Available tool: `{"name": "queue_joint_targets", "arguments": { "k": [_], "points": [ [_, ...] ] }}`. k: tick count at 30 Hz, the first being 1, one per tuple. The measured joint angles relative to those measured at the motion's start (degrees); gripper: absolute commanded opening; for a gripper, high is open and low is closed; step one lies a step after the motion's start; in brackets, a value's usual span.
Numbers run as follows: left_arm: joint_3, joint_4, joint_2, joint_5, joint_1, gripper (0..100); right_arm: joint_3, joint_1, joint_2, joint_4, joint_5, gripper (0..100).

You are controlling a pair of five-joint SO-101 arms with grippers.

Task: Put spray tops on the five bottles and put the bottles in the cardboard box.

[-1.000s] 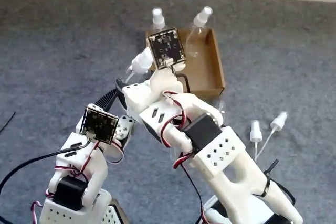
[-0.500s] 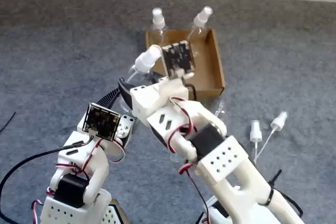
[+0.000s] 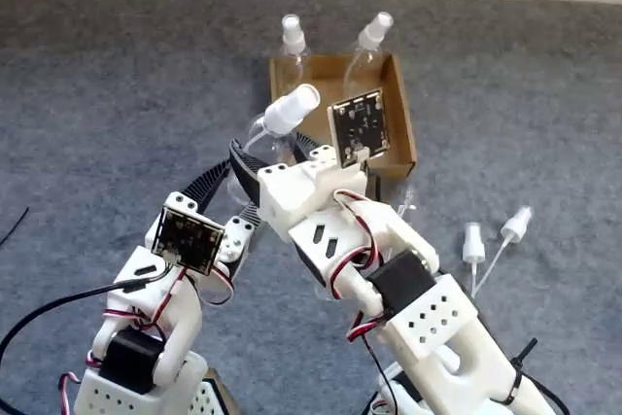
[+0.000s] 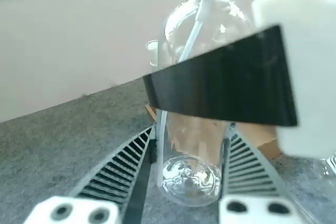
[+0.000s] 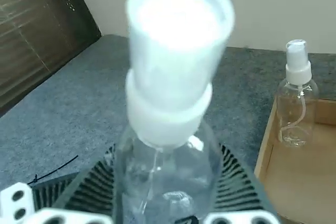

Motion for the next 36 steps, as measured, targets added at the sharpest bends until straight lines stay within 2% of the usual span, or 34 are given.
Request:
{"name": "queue_joint_targets", "arguments": {
  "k": [16, 18, 21, 25, 27, 31, 36],
  "points": [
    [-0.1, -0.4, -0.1, 1.6, 0.0, 2, 3.3, 0.2, -5.5, -4.2, 0.1, 16.2],
    [-0.1, -0.2, -0.1, 1.6, 0.0, 2, 4.0, 0.2, -5.8, -4.7, 0.1, 12.8],
    [-0.1, -0.1, -0.1, 1.6, 0.0, 2, 4.1, 0.2, -6.0, -4.7, 0.1, 0.6],
    [-0.1, -0.1, -0.1, 1.6, 0.0, 3, 4.1, 1.0, -6.0, -4.7, 0.2, 0.4],
    [-0.1, -0.1, -0.1, 1.6, 0.0, 6, 4.1, 1.3, -6.0, -4.7, 0.2, 0.3],
    [0.2, 0.1, 0.6, 1.8, -1.0, 19, 4.0, 2.8, -7.4, -4.7, 0.2, 0.3],
    [0.2, 2.1, 0.4, 2.2, -0.6, 17, 4.0, 5.6, -7.7, -3.1, 4.0, 0.3]
  ]
}}
